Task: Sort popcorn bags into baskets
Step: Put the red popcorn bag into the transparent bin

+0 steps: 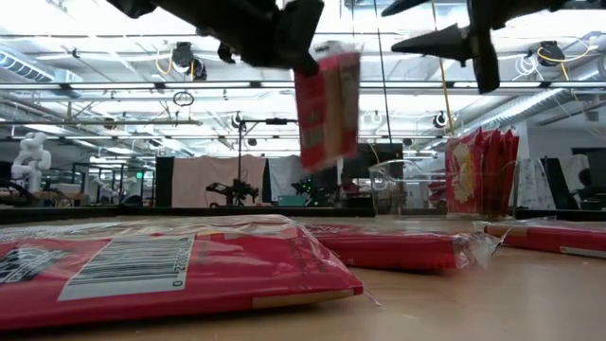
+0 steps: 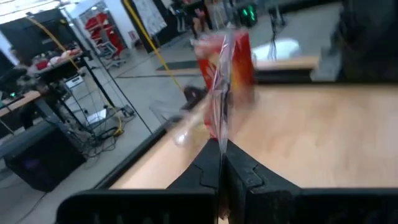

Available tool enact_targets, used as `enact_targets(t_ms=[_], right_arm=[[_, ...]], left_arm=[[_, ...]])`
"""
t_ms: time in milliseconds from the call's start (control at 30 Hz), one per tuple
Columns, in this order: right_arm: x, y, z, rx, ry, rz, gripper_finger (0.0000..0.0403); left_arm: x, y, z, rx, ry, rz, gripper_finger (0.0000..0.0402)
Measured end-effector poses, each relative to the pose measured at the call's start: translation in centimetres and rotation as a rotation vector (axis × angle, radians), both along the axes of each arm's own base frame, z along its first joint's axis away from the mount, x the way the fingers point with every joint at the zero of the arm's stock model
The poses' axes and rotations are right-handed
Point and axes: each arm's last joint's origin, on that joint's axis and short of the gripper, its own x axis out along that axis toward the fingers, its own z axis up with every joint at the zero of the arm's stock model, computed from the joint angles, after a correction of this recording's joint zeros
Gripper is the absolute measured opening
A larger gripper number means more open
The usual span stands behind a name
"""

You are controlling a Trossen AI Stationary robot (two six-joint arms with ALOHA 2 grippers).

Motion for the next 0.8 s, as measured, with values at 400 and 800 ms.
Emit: enact_targets(t_ms=[400, 800], right_arm=[[2.7, -2.3, -3.9, 0.144, 0.012, -0.014, 0.0194], [2.1, -4.2, -5.6, 0.217, -0.015, -0.086, 0.024]], left_arm=[[1.7, -0.2, -3.9, 0.033, 0.074, 0.047, 0.0002], [2.1, -0.5, -4.7, -0.043, 0.078, -0.109, 0.0006]])
